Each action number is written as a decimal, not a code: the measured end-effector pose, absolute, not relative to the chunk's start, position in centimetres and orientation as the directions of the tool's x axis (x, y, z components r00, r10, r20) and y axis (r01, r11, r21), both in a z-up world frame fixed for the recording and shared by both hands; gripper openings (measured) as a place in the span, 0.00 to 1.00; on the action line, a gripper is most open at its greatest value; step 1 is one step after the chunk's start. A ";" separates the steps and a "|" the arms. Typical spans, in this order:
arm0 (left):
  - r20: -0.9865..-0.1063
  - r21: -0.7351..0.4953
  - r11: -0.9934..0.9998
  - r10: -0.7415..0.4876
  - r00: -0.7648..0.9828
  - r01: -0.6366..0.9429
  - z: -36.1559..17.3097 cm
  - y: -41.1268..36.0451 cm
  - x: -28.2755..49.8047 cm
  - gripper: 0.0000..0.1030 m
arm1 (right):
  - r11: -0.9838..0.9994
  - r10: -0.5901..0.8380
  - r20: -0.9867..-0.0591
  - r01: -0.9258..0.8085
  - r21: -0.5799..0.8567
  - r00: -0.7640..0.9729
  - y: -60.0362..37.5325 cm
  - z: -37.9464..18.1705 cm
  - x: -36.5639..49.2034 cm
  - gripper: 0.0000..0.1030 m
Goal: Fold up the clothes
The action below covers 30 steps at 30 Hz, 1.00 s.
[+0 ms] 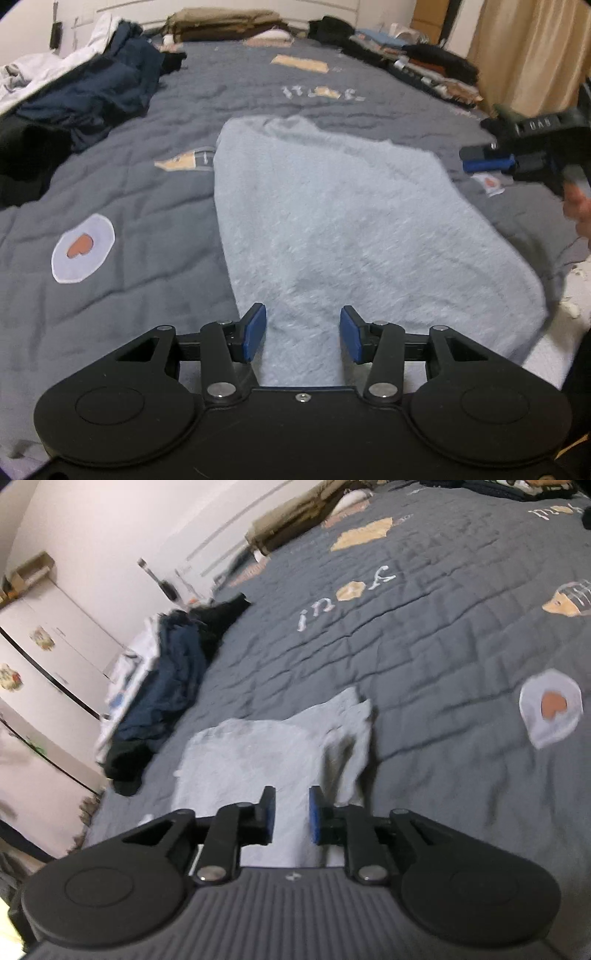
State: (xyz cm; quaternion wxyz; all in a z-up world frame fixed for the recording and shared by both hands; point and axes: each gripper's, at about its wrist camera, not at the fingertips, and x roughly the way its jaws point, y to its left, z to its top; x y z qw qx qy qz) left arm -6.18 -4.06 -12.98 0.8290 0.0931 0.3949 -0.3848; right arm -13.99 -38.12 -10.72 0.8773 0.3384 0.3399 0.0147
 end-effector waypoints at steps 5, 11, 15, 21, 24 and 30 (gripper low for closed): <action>-0.720 -0.165 0.592 -0.619 0.314 0.789 -12.8 -4.4 -8.5 0.40 | 0.745 0.331 -0.537 0.135 0.653 0.776 -33.7 -10.7 -17.5 0.28; -0.746 -0.277 0.526 -0.645 0.165 0.804 -13.6 -4.6 -9.3 0.40 | 0.753 0.392 -0.604 0.135 0.644 0.694 -29.1 -13.4 -19.1 0.31; -0.812 -0.292 0.615 -0.564 0.150 0.732 -15.3 -3.2 -8.0 0.41 | 0.759 0.368 -0.677 0.215 0.615 0.637 -29.9 -15.3 -19.7 0.28; -0.830 -0.279 0.724 -0.512 0.220 0.631 -15.2 0.1 -7.1 0.48 | 0.751 0.326 -0.713 0.289 0.594 0.620 -31.4 -15.9 -21.8 0.27; -0.799 -0.304 0.736 -0.543 0.258 0.605 -14.2 1.2 -7.0 0.55 | 0.731 0.307 -0.686 0.298 0.614 0.660 -31.7 -15.5 -23.6 0.31; -0.765 -0.368 0.732 -0.589 0.261 0.573 -14.9 0.8 -6.5 0.66 | 0.713 0.232 -0.659 0.335 0.615 0.715 -31.9 -15.0 -26.2 0.35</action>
